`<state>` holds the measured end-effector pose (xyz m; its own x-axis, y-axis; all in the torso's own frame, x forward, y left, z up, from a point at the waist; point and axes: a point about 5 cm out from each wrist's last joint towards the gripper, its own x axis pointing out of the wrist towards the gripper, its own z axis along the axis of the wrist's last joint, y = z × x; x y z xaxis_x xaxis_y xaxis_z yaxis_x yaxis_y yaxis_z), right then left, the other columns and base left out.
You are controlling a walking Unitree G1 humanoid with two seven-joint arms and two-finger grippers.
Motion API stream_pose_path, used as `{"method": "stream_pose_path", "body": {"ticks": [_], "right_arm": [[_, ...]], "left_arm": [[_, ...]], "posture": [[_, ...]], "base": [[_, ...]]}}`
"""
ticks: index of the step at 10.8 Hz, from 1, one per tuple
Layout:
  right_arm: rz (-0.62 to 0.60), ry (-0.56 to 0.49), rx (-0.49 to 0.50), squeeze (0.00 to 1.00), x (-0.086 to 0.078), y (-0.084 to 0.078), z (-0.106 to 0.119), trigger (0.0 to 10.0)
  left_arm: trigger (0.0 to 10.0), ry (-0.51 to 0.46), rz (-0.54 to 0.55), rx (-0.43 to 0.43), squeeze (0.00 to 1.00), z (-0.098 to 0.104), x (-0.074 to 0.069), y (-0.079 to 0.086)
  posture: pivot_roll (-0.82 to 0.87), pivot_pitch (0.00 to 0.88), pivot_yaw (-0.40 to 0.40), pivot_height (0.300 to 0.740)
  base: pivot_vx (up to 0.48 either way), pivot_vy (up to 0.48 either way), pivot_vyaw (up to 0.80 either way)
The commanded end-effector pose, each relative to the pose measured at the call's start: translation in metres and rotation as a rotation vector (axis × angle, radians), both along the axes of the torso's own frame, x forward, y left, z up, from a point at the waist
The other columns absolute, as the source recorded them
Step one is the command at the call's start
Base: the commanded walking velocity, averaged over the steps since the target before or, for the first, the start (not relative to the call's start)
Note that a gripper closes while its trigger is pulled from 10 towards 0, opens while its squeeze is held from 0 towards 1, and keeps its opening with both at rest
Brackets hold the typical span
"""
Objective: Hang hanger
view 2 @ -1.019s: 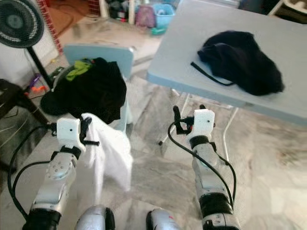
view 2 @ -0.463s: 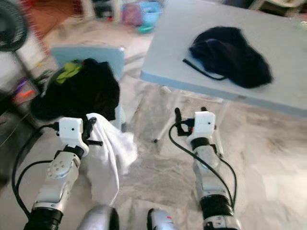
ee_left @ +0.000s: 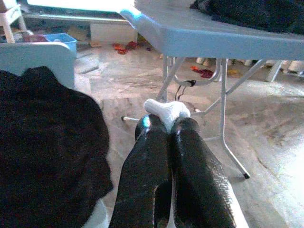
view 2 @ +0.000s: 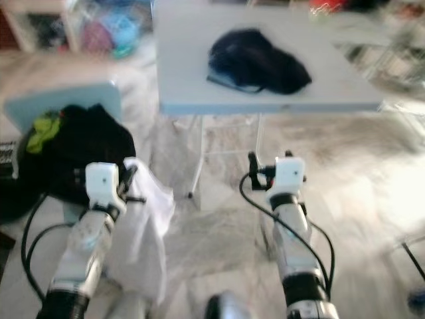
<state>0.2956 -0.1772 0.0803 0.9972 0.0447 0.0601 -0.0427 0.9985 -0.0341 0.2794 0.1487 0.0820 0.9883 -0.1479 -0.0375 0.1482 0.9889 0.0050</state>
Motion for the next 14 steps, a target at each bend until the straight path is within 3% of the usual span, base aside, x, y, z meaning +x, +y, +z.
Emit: {"method": "stream_pose_path", "body": {"ticks": [1, 3, 8, 14], "right_arm": [[0.018, -0.016, -0.004, 0.0, 0.0036, 0.0055, 0.0053, 10.0], [0.016, -0.016, -0.005, 0.0, 0.0042, 0.0047, 0.0055, 10.0], [0.01, -0.013, -0.012, 0.0, 0.0054, 0.0027, 0.0063, 10.0], [0.0, -0.007, -0.014, 0.0, 0.0039, 0.0004, 0.0052, 10.0]], "left_arm": [[10.0, -0.057, 0.0, 0.0, 0.0, 0.009, -0.0004, 0.0041], [10.0, -0.082, -0.043, -0.03, 0.0, 0.0125, -0.0026, 0.0013], [10.0, -0.081, -0.025, -0.048, 0.0, 0.0126, -0.0014, 0.0055], [10.0, -0.058, -0.032, -0.048, 0.0, 0.0094, -0.0006, 0.0061]], "posture": [[0.01, 0.126, -0.062, 0.74], [0.01, 0.127, -0.064, 0.74], [0.01, 0.129, -0.068, 0.74], [0.0, 0.13, -0.067, 0.74]], "base": [[0.0, 0.0, 0.0], [0.0, 0.0, 0.0], [0.393, 0.0, -0.69], [0.371, 0.304, -0.63]]}}
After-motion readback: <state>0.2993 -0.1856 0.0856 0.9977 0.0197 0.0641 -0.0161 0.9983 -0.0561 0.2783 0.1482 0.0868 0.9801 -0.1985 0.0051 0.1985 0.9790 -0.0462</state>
